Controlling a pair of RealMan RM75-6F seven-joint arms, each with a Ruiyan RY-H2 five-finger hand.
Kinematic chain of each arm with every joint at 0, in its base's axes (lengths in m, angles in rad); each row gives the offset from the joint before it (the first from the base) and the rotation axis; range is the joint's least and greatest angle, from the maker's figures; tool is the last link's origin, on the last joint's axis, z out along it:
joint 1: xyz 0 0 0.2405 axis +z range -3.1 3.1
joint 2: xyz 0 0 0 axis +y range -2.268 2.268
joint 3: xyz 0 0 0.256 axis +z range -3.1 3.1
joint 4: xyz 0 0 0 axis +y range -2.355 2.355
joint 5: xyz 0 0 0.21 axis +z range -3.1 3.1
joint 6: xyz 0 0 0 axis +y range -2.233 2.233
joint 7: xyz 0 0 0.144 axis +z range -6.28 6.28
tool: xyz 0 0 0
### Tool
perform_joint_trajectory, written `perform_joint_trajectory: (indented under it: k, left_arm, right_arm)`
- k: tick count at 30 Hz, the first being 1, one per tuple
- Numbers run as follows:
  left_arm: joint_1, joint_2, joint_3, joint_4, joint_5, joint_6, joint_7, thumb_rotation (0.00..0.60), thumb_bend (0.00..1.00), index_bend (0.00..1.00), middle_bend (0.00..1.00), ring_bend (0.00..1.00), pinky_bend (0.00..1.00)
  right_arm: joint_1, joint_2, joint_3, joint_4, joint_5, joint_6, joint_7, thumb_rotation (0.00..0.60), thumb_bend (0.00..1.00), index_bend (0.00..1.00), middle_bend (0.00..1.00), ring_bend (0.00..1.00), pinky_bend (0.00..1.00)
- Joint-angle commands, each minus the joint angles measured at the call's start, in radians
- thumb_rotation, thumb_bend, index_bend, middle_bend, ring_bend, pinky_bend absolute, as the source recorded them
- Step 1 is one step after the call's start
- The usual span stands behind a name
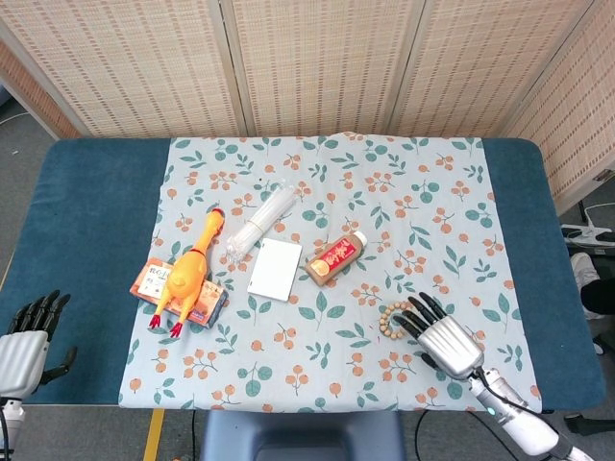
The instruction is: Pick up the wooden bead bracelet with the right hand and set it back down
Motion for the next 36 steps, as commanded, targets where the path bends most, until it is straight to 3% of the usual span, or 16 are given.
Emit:
perform_joint_trajectory:
  k: [1, 11, 27, 29, 33, 36]
  left_arm:
    - [-0.003, 0.002, 0.001, -0.002, -0.005, -0.019, 0.003, 0.6, 0.41, 0.0, 0.0, 0.0, 0.09]
    - [0.003, -0.013, -0.012, 0.023, 0.014, -0.003, -0.011, 0.6, 0.41, 0.0, 0.0, 0.0, 0.09]
    - [0.005, -0.013, -0.016, 0.018, 0.008, -0.025, 0.0, 0.6, 0.42, 0.0, 0.0, 0.0, 0.09]
    - [0.004, -0.012, -0.016, 0.017, 0.006, -0.029, 0.001, 0.6, 0.42, 0.0, 0.0, 0.0, 0.09]
    - [0.003, -0.012, -0.016, 0.019, 0.006, -0.036, 0.002, 0.6, 0.42, 0.0, 0.0, 0.0, 0.09]
    - [0.003, -0.012, -0.018, 0.02, 0.005, -0.037, 0.003, 0.6, 0.42, 0.0, 0.0, 0.0, 0.09]
  right_arm:
    - [0.021, -0.042, 0.003, 0.04, 0.002, -0.027, -0.007, 0.6, 0.22, 0.25, 0.26, 0.0, 0.0]
    - [0.057, -0.102, 0.017, 0.097, 0.057, -0.092, -0.042, 0.6, 0.22, 0.29, 0.29, 0.0, 0.0]
    - [0.089, -0.166, 0.017, 0.165, 0.098, -0.124, -0.087, 0.6, 0.24, 0.48, 0.4, 0.09, 0.0]
    - [0.09, -0.173, 0.017, 0.168, 0.1, -0.12, -0.094, 0.6, 0.25, 0.52, 0.42, 0.11, 0.0]
    - [0.088, -0.182, 0.019, 0.173, 0.105, -0.102, -0.102, 0.6, 0.34, 0.71, 0.56, 0.24, 0.0]
    - [0.09, -0.179, 0.021, 0.168, 0.112, -0.098, -0.101, 0.6, 0.41, 0.77, 0.61, 0.29, 0.0]
